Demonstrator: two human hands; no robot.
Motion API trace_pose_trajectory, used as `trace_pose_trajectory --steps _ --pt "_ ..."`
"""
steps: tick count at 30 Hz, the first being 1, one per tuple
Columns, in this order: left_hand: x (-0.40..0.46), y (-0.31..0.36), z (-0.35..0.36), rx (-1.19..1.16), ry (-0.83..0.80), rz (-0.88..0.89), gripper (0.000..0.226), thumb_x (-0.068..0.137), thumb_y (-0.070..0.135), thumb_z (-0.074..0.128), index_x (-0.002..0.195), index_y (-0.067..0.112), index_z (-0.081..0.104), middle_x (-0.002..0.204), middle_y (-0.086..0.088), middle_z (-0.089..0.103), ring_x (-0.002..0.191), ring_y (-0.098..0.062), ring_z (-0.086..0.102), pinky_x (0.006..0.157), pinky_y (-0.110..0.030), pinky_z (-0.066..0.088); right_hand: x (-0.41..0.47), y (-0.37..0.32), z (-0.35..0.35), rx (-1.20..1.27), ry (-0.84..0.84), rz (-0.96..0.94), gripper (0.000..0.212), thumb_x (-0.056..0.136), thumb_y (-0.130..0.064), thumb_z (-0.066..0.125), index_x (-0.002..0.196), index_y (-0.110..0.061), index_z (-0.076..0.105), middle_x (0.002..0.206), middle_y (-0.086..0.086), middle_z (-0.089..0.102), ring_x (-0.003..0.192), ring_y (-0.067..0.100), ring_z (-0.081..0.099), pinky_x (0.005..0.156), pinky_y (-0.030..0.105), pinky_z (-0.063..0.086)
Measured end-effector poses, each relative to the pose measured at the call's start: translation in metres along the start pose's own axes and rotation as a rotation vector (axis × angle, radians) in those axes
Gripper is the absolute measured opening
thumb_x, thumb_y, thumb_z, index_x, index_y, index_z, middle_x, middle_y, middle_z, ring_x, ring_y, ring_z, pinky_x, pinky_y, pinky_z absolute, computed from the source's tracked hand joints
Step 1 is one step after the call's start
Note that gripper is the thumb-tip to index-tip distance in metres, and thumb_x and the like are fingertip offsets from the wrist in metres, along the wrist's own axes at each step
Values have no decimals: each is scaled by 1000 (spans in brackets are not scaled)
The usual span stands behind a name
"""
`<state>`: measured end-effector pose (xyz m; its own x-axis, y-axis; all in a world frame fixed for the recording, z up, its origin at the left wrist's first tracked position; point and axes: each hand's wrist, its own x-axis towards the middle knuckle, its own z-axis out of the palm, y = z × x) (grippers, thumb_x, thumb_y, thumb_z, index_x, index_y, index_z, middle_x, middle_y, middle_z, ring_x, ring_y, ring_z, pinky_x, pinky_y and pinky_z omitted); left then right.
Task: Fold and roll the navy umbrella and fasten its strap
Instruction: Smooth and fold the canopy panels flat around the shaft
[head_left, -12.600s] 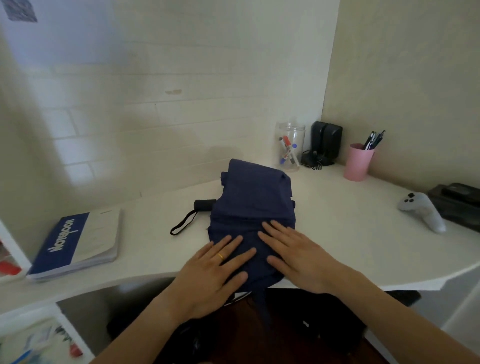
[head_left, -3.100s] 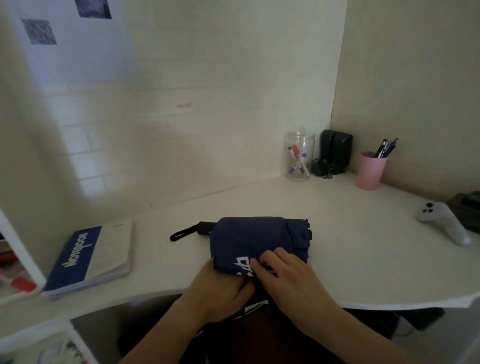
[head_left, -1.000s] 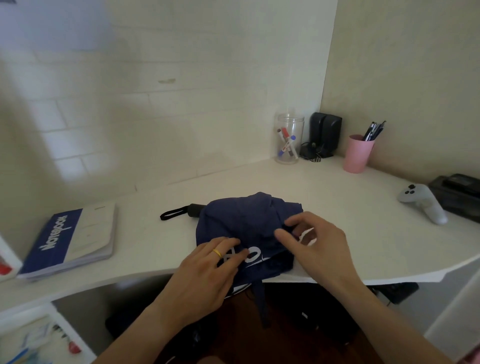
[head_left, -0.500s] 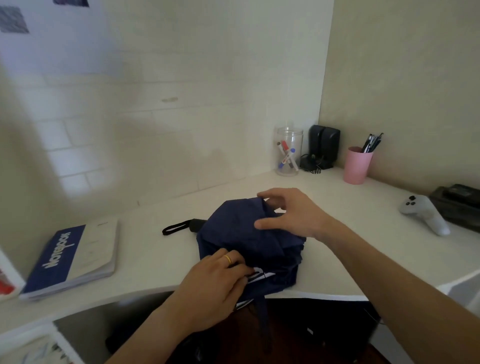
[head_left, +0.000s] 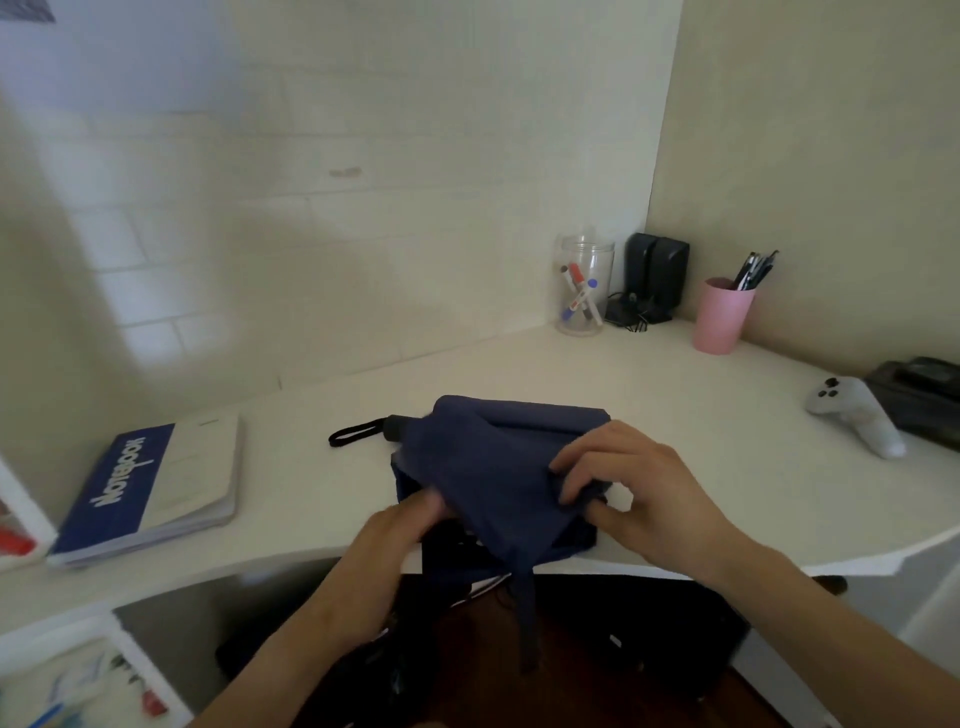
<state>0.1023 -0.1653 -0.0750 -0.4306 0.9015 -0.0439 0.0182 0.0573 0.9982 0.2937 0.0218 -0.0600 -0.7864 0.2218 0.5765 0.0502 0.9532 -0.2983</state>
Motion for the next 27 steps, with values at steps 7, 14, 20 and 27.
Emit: trace_pose_trajectory --steps 7,14,20,27 --pt "10 33 -12 -113 25 -153 62 78 75 60 64 16 73 67 -6 71 58 -17 68 67 -35 46 -6 -2 2 -121 -79 -45 36 62 8 73 74 -25 65 99 -20 70 96 7 59 79 26 51" --pt "28 14 -21 89 76 -143 30 90 -14 50 90 7 71 77 -5 74 62 -10 68 63 -28 50 -8 12 5 181 4 231 69 67 20 60 114 -31 69 102 -15 71 96 8 64 78 13 44" --pt "31 8 -28 66 -39 -106 49 84 -19 52 116 13 71 103 -11 79 91 -26 72 77 -38 56 -2 4 2 343 396 703 21 86 -13 74 99 -27 66 75 2 72 66 12 66 67 31 53" --pt "45 15 -18 -75 174 -267 9 79 3 54 72 8 55 58 -7 51 51 -19 46 52 -31 36 11 -21 1 922 223 841 40 83 -22 81 119 -26 65 101 12 78 91 25 76 76 36 63"
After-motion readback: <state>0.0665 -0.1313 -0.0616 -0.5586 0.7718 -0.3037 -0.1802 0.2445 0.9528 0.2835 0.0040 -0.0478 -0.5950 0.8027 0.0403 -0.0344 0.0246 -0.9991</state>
